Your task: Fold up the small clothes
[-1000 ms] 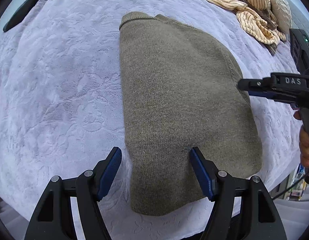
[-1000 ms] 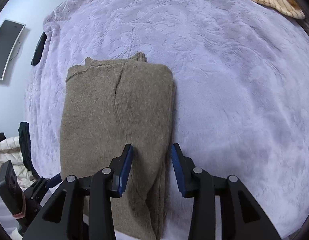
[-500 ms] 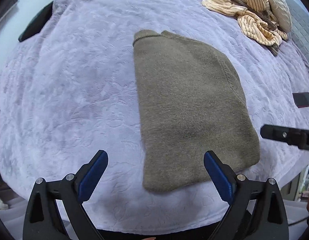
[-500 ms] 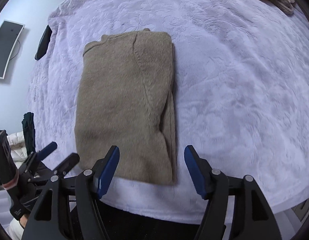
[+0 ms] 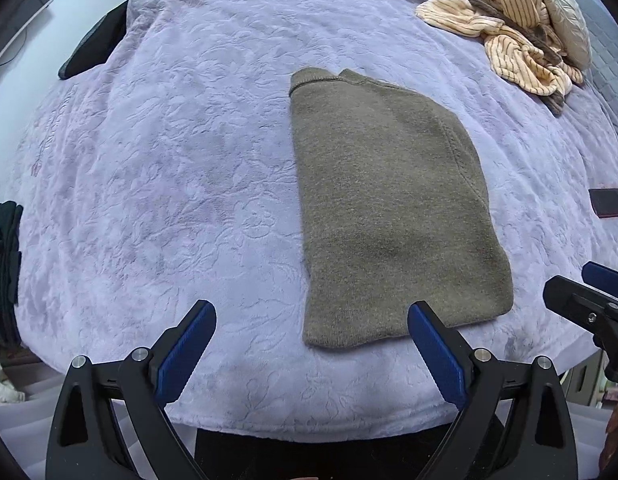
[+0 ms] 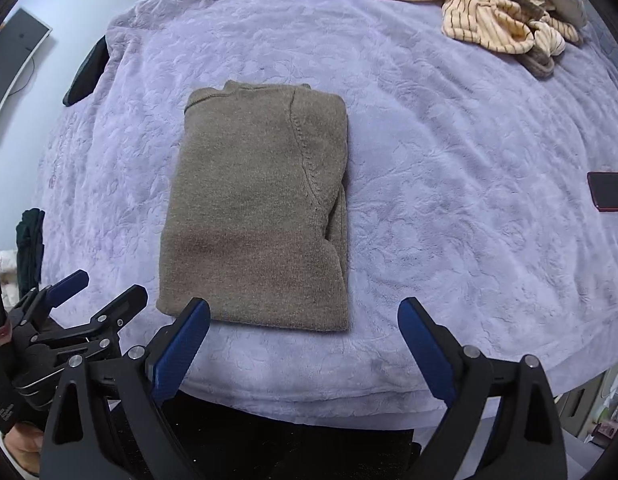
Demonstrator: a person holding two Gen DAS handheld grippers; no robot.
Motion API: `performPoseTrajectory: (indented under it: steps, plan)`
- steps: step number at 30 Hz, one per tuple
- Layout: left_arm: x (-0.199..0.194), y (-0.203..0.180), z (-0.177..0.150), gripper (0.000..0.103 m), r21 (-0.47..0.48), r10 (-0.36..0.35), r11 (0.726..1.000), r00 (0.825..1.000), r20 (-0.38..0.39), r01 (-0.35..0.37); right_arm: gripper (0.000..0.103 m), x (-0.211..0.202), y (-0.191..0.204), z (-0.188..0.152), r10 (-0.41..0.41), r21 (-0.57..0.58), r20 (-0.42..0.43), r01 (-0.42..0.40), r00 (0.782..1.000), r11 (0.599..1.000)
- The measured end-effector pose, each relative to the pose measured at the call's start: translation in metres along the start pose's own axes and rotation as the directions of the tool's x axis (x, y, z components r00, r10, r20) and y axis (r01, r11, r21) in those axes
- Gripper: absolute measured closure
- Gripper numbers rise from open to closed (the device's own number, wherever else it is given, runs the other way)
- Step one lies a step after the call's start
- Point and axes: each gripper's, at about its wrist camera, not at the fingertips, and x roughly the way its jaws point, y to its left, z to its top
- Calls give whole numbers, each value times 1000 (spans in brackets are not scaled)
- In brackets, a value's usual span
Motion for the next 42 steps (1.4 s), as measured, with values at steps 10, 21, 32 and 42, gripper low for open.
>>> performPoseTrajectory:
  steps: [10,21,32,42]
  plan:
    - [-11,2,-4,6,-5,25,1000,1000,-8,-25,7,-8,4,-7,-32,28,10,32,999,999]
    - [-14,7,-7,6,-14,11,1000,1000,-16,-12,7,-10,8,-11,-69,32,5,69,998,997]
    - [-16,9,-8,6,-5,15,1000,1000,-12,-15,7,-6,15,-15,-116,13,-2,116,993,993]
    - [-16,8,-10,6,-6,15,1000,1000,-18,-15,7,-6,15,-17,-124,27,-3,124,992,992]
